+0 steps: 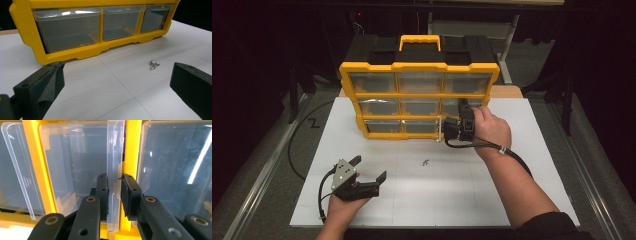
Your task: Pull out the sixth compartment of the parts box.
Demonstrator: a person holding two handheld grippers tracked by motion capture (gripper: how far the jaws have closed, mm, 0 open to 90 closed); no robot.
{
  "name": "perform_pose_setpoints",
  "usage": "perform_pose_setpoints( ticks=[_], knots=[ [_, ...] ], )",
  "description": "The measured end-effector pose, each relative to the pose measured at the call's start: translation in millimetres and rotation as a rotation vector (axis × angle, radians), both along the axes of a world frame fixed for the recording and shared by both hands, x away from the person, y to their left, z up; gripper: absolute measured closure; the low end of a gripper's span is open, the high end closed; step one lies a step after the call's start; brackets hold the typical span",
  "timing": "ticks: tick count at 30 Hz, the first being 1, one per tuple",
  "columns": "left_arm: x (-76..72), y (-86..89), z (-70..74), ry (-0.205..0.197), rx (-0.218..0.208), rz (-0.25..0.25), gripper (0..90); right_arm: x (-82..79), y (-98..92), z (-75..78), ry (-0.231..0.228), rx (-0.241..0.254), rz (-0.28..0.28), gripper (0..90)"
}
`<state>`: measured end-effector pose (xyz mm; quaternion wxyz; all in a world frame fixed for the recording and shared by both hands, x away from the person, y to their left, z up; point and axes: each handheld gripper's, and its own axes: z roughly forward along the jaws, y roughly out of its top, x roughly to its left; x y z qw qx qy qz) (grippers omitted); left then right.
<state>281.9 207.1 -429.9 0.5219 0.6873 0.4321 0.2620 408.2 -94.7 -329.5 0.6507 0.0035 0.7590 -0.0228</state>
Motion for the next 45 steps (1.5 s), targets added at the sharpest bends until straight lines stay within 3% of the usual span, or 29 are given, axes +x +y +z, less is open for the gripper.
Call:
perform_pose_setpoints(
  ticks=[26, 45],
  knots=[
    [-0.2, 0.4, 1.1, -0.005, -0.014, -0.001, 0.3, -13.5, 1.3, 4.0, 0.023, -0.017, 0.002, 79.4],
    [0.0, -0.9, 0.8, -0.002, -0.013, -0.005, 0.3, -35.8, -0.6, 5.4, 0.038, -0.015, 0.012, 79.2]
  ],
)
